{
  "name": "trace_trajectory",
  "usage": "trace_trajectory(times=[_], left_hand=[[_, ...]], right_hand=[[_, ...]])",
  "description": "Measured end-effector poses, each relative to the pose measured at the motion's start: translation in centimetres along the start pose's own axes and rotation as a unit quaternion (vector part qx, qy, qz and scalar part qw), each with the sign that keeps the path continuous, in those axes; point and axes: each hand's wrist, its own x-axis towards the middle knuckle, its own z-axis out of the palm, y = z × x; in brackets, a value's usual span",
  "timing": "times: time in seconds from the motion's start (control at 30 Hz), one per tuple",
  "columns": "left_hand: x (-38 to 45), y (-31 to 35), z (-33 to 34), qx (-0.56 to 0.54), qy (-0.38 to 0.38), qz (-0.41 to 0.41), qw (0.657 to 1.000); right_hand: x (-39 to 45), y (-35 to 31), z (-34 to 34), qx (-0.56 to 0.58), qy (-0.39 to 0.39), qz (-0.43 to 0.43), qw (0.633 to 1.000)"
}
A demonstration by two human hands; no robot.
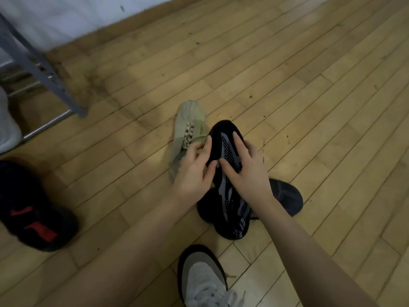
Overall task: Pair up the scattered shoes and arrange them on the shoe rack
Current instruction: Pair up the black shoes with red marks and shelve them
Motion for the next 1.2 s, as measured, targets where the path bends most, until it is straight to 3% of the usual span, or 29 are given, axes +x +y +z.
trace_trajectory(times=[0.1,0.27,0.5,0.63,0.77,0.87,1.03,1.2], left_hand=[[-0.2,0.1,-3.3,-0.01,0.046,0.012,0.999],[-2.1,-1.3,-10.8,0.104,0.08,-0.011,0.991],[-9.2,-5.3,-18.0,0.227,0.1,-0.103,0.963],[-12.0,-7.7,-19.0,0.209,0.082,-0.195,0.955],[-12.1,-9.1,-19.0,0.17,0.032,-0.29,0.941],[-11.8,-9.9,-19.5,0.263,-0.048,-0.343,0.901],[-12.9,-9.7,-20.3,0.32,-0.038,-0.322,0.89],[-12.4,-7.6,-19.4,0.329,-0.028,-0.237,0.914]], right_hand=[[0.5,-3.3,0.5,0.014,0.009,-0.042,0.999],[0.8,-9.6,3.8,0.038,-0.018,-0.081,0.996],[0.1,-16.1,11.6,0.015,-0.087,-0.167,0.982],[-0.8,-16.7,15.2,-0.033,-0.092,-0.226,0.969],[-0.3,-16.6,17.2,-0.046,-0.149,-0.199,0.967],[-0.1,-16.3,18.2,-0.074,-0.202,-0.194,0.957],[0.0,-15.7,18.1,-0.13,-0.221,-0.192,0.947],[-0.7,-15.1,15.3,-0.037,-0.154,-0.203,0.966]])
